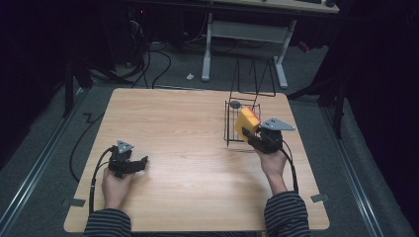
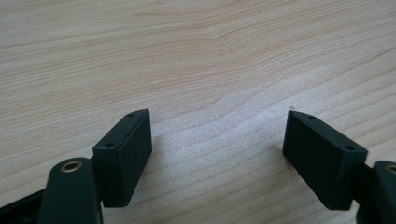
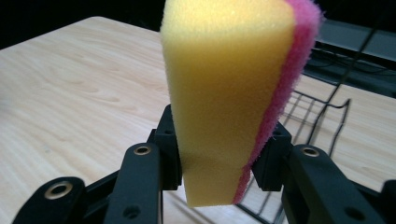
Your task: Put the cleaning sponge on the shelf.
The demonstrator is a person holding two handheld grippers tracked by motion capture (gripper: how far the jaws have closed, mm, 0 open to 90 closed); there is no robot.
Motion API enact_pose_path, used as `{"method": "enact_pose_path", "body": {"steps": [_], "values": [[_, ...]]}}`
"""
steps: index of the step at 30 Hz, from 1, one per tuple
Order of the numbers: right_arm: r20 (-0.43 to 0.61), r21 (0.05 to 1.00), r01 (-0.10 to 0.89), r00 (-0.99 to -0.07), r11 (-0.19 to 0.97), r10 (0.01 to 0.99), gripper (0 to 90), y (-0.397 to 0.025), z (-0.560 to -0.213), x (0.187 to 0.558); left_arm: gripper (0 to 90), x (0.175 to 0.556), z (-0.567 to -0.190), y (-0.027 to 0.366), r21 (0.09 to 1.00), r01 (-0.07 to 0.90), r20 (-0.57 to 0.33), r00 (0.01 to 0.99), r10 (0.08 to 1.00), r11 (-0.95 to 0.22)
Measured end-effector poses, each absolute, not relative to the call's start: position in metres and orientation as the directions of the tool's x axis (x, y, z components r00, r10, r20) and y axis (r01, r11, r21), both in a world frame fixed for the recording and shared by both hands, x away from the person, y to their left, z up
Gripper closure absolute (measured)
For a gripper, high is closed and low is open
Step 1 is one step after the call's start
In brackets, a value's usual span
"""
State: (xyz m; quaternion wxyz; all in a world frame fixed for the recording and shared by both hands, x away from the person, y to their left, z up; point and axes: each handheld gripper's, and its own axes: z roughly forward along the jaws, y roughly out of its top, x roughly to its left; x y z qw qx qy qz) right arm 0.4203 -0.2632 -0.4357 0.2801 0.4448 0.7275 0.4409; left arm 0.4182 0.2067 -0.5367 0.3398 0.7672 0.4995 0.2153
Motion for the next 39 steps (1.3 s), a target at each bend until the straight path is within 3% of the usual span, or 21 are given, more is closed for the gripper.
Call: {"method": "enact_pose_path", "body": {"steps": [27, 39], "values": [[0.021, 0.869, 0.475, -0.321, 0.142, 0.947, 61.6, -0.278, -0.466, 0.471, 24.4, 0.418, -0.537, 0.207, 0.737, 0.620, -0.008, 0.408, 0.913, -0.271], [-0.009, 0.842, 0.505, -0.337, 0.188, 0.942, 61.5, -0.266, -0.473, 0.487, 24.4, 0.418, -0.537, 0.207, 0.736, 0.620, -0.008, 0.409, 0.912, -0.271]]}}
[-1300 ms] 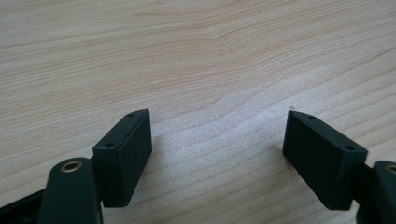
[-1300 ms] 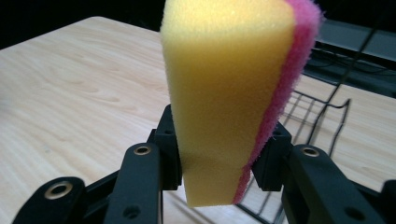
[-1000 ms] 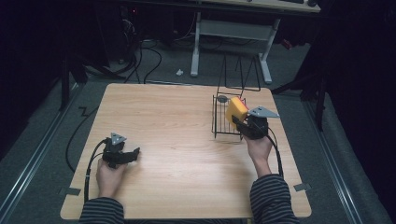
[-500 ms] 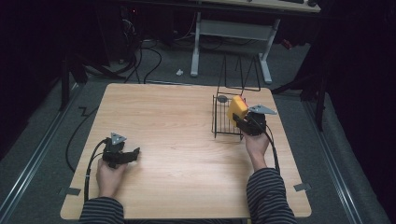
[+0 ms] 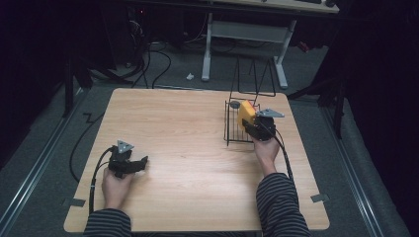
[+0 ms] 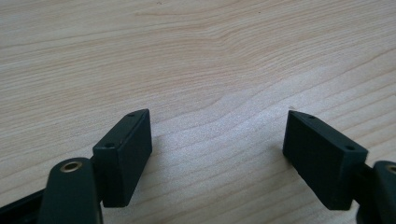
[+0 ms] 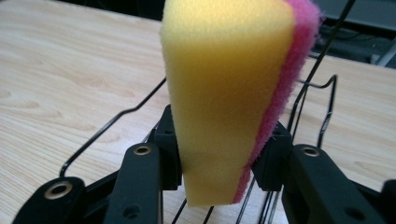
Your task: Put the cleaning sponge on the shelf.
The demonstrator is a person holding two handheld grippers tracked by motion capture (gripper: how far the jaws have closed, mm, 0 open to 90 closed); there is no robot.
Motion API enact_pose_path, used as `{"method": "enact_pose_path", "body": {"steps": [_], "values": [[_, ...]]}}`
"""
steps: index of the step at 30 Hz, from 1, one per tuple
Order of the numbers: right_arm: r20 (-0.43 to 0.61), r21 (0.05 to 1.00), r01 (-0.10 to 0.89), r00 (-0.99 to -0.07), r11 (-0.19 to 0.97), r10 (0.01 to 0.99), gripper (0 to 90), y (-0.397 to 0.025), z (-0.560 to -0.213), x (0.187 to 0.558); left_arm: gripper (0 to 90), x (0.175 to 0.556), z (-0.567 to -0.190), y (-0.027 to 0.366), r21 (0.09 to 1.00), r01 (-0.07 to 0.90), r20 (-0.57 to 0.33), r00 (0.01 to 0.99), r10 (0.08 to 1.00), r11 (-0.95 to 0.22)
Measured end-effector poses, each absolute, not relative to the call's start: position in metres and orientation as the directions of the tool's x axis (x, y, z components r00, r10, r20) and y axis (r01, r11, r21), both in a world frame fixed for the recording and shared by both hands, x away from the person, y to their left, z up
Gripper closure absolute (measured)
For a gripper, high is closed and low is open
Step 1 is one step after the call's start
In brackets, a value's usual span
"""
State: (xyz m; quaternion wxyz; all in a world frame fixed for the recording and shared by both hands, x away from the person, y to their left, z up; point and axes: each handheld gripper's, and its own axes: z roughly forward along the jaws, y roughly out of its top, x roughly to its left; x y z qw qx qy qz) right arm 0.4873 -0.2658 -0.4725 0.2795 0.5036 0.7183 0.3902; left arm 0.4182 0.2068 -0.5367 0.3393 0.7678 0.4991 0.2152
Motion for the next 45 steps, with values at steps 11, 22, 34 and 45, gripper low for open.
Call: {"method": "enact_pose_path", "body": {"steps": [11, 22, 34, 45], "values": [[-0.030, 0.827, 0.518, -0.347, 0.218, 0.937, 61.3, -0.251, -0.473, 0.498, 24.4, 0.418, -0.537, 0.207, 0.737, 0.619, -0.009, 0.409, 0.913, -0.270], [-0.011, 0.817, 0.540, -0.337, 0.203, 0.941, 60.5, -0.256, -0.478, 0.503, 24.4, 0.418, -0.537, 0.207, 0.738, 0.619, -0.009, 0.409, 0.912, -0.270], [0.000, 0.810, 0.553, -0.330, 0.193, 0.944, 49.0, -0.259, -0.479, 0.504, 24.4, 0.418, -0.537, 0.207, 0.738, 0.618, -0.009, 0.409, 0.912, -0.270], [0.049, 0.821, 0.551, -0.326, 0.148, 0.944, 30.1, -0.267, -0.477, 0.498, 24.4, 0.418, -0.537, 0.207, 0.738, 0.618, -0.009, 0.409, 0.912, -0.270]]}}
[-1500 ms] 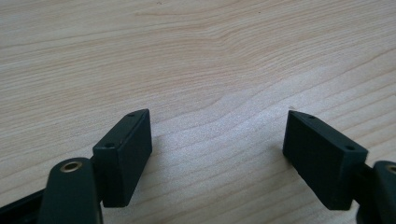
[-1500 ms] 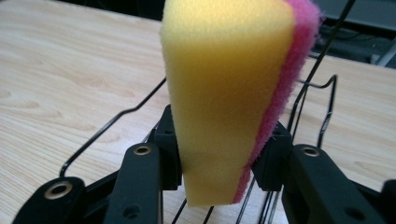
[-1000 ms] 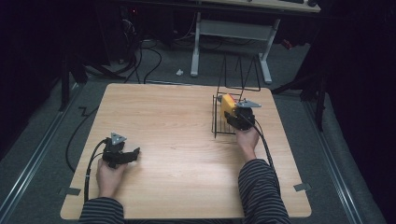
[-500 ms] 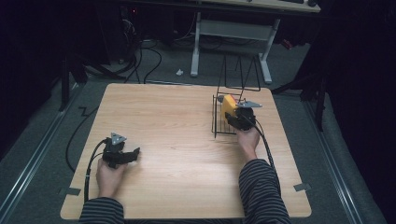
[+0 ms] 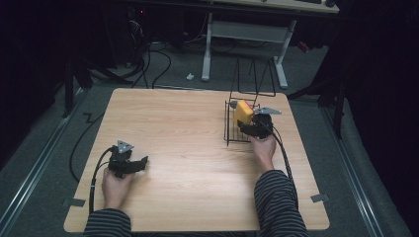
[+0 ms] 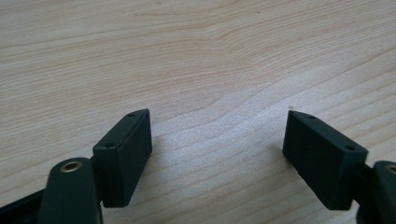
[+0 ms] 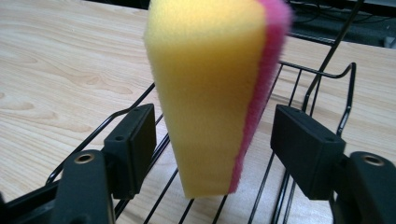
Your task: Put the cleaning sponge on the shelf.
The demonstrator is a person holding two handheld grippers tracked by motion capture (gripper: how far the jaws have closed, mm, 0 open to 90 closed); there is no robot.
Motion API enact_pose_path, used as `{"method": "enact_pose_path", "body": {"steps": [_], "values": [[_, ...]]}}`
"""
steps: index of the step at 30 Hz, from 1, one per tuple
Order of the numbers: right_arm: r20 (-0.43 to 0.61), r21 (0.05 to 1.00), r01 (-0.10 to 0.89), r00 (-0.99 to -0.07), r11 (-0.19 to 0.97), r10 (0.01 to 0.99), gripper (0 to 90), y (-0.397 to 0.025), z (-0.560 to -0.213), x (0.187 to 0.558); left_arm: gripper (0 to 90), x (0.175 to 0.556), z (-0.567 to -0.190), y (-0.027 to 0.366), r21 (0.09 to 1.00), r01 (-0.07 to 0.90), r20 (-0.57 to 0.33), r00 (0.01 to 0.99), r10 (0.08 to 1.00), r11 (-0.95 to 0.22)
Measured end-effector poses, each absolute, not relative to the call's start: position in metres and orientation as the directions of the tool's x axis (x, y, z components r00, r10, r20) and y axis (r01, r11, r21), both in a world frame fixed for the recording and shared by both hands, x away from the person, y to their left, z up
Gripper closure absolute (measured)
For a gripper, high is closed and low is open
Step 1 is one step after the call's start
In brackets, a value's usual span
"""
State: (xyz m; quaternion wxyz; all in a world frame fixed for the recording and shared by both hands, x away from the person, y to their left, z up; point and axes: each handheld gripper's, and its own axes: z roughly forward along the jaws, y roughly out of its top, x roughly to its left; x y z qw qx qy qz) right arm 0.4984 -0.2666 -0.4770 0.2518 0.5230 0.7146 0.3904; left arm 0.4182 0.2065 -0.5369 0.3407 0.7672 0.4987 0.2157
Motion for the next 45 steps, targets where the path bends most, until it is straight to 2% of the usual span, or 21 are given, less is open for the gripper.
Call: {"method": "enact_pose_path", "body": {"steps": [5, 13, 21, 32, 45], "values": [[0.073, 0.824, 0.550, -0.337, 0.133, 0.939, 25.1, -0.271, -0.472, 0.493, 24.4, 0.418, -0.537, 0.206, 0.738, 0.618, -0.009, 0.409, 0.912, -0.270], [0.084, 0.841, 0.524, -0.366, 0.130, 0.927, 23.4, -0.271, -0.462, 0.484, 24.4, 0.418, -0.537, 0.206, 0.738, 0.618, -0.009, 0.409, 0.912, -0.270], [0.089, 0.841, 0.528, -0.352, 0.119, 0.932, 24.6, -0.274, -0.451, 0.476, 24.4, 0.418, -0.537, 0.206, 0.738, 0.618, -0.009, 0.409, 0.912, -0.270], [0.091, 0.871, 0.480, -0.368, 0.106, 0.926, 29.6, -0.277, -0.437, 0.458, 24.4, 0.418, -0.537, 0.206, 0.738, 0.618, -0.009, 0.410, 0.912, -0.270], [0.076, 0.884, 0.454, -0.377, 0.113, 0.923, 29.9, -0.284, -0.426, 0.441, 24.4, 0.418, -0.537, 0.206, 0.738, 0.617, -0.009, 0.411, 0.911, -0.271]]}}
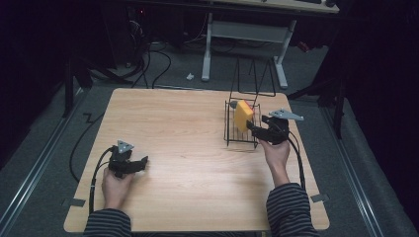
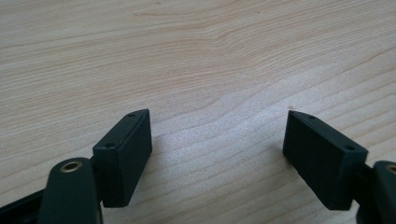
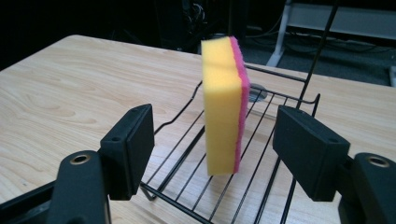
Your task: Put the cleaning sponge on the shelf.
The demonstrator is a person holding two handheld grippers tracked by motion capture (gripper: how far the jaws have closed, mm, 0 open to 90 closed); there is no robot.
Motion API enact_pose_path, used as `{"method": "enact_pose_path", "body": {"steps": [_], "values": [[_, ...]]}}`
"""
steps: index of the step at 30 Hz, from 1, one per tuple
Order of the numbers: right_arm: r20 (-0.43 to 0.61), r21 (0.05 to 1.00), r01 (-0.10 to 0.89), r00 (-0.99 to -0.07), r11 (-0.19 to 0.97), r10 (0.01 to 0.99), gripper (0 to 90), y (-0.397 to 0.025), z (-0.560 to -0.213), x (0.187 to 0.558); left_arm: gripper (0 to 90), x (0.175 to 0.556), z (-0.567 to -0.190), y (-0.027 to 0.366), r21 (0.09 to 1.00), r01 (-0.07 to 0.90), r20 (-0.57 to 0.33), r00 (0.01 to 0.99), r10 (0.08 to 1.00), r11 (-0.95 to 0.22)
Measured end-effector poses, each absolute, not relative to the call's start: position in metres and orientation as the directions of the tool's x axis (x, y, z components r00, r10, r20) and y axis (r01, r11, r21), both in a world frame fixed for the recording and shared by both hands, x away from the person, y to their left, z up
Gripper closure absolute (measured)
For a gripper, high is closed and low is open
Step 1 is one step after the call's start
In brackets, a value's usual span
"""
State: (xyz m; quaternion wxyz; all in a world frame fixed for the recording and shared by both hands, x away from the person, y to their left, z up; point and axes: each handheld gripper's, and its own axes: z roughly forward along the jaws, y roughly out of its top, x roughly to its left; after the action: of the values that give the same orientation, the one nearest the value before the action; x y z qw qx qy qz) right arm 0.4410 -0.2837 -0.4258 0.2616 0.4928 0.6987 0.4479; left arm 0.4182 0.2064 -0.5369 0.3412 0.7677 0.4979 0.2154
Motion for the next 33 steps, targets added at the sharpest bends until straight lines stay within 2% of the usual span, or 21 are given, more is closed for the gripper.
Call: {"method": "enact_pose_path", "body": {"steps": [33], "values": [[0.097, 0.917, 0.392, -0.391, 0.071, 0.915, 31.3, -0.310, -0.400, 0.390, 24.4, 0.418, -0.537, 0.206, 0.738, 0.617, -0.008, 0.413, 0.911, -0.273]]}}
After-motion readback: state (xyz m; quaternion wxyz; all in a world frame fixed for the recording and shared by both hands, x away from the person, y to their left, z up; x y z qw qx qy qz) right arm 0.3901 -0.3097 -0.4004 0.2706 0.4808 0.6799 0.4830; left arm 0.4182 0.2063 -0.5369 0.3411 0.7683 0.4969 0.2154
